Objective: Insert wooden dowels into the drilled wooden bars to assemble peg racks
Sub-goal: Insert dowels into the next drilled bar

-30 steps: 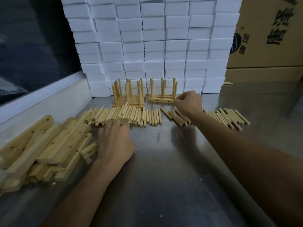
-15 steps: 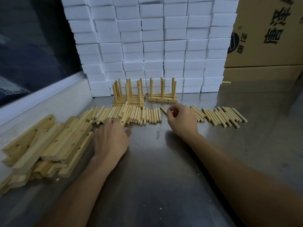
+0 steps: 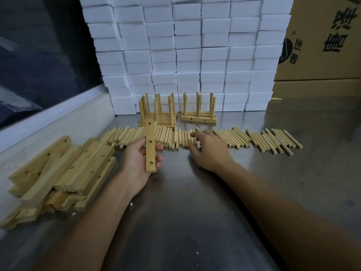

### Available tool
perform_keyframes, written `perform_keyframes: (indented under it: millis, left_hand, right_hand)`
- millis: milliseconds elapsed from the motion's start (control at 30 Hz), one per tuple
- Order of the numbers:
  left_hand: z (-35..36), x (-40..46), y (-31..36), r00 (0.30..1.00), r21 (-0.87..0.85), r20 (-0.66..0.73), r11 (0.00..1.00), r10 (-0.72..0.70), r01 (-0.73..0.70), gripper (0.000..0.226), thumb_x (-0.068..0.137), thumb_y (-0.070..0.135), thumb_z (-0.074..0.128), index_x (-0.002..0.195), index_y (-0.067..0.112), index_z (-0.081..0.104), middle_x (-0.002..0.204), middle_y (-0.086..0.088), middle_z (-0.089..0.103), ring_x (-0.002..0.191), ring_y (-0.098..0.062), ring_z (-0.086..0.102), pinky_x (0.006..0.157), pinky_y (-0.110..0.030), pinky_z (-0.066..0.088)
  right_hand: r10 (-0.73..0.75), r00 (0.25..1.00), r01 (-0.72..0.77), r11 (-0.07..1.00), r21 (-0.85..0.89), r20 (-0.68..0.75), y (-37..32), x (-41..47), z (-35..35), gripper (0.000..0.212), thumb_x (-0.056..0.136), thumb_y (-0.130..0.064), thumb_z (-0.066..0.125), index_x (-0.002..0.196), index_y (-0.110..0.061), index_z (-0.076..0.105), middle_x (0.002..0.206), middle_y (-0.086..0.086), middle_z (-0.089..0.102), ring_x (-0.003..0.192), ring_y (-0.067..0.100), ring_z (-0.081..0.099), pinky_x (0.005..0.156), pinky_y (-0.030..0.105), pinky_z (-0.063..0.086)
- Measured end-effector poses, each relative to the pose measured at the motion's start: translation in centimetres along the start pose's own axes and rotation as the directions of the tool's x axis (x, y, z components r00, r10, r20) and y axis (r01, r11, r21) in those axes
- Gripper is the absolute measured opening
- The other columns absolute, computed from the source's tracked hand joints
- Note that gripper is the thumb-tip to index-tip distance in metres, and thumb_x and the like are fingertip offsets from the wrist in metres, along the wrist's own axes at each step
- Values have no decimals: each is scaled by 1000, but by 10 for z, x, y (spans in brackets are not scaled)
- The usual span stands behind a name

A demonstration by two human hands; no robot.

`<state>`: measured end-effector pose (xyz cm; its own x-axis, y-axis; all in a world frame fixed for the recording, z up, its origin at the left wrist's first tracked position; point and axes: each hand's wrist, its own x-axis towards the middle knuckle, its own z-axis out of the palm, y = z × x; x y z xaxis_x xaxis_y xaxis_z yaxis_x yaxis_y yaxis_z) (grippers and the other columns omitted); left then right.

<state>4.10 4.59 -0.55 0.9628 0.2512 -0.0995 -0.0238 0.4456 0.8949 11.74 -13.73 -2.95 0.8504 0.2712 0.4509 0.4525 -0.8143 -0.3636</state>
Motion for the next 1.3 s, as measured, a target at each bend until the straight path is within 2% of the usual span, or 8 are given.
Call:
perform_keyframes:
  millis: [100, 233, 533, 700, 833, 1067, 1200, 1300]
  left_hand:
    - [0, -3, 3, 998, -88, 50, 995, -45, 50, 33, 104, 29, 38, 113, 9, 64, 77, -11, 67, 52, -20, 54, 50, -28, 43]
    - [-1, -4, 4, 997, -129, 59, 990, -41, 48, 32, 103, 27, 41, 114, 9, 64, 80, -11, 68, 56, -21, 58, 53, -31, 48]
    - [-1, -7, 6, 992, -104, 106, 991, -71, 82, 32, 103, 33, 39, 108, 9, 60, 83, -11, 67, 61, -23, 60, 55, -34, 48]
    - [3, -11, 8, 987, -73, 146, 994, -73, 84, 30, 102, 33, 42, 101, 9, 58, 75, -7, 59, 54, -19, 53, 48, -26, 47]
    - [5, -14, 8, 977, -52, 198, 995, -77, 89, 30, 103, 35, 42, 107, 10, 58, 74, -6, 58, 54, -17, 52, 45, -25, 45]
    - [7, -15, 8, 978, 0, 201, 998, -56, 57, 28, 102, 35, 45, 112, 12, 59, 71, -3, 58, 51, -15, 51, 41, -25, 42]
    - [8, -15, 9, 980, 6, 195, 999, -43, 43, 24, 102, 32, 46, 106, 11, 58, 71, -4, 60, 50, -16, 52, 41, -24, 42]
    - [8, -14, 9, 982, 28, 187, 999, -28, 23, 23, 102, 31, 45, 102, 12, 58, 71, -3, 62, 48, -15, 51, 40, -22, 38]
  right_hand:
    - [7, 992, 3, 997, -81, 125, -1, -1, 0, 47, 100, -56, 38, 109, -20, 67, 118, 6, 57, 116, 22, 50, 98, 46, 44]
    - [41, 997, -36, 997, -65, 72, -2, -4, -2, 48, 102, -50, 40, 96, -13, 70, 104, 7, 59, 100, 22, 53, 89, 41, 47]
    - [206, 977, -208, 977, -52, -56, -8, -18, -14, 14, 93, -23, 61, 83, -15, 59, 88, 4, 61, 77, 20, 56, 68, 34, 49]
    - [232, 970, -218, 964, -153, 77, -12, -26, -16, 23, 97, -23, 52, 118, -12, 53, 113, 10, 58, 99, 26, 55, 79, 35, 44]
    - [191, 968, -145, 956, -257, 165, -15, -30, -16, 23, 97, -21, 48, 118, -10, 50, 120, 13, 49, 104, 27, 48, 86, 35, 39]
    - [174, 983, -182, 947, 265, 53, -15, -30, -20, 17, 104, -27, 38, 99, -18, 51, 77, -4, 53, 76, 19, 52, 78, 40, 44]
    - [212, 973, -224, 766, 603, 92, -11, -30, -27, 36, 106, -36, 36, 85, -19, 60, 68, -3, 52, 59, 3, 47, 59, 22, 41]
    - [241, 960, -265, 605, 751, 144, -5, -28, -32, 27, 107, -21, 38, 109, -21, 65, 72, -1, 58, 57, 4, 47, 53, 16, 41]
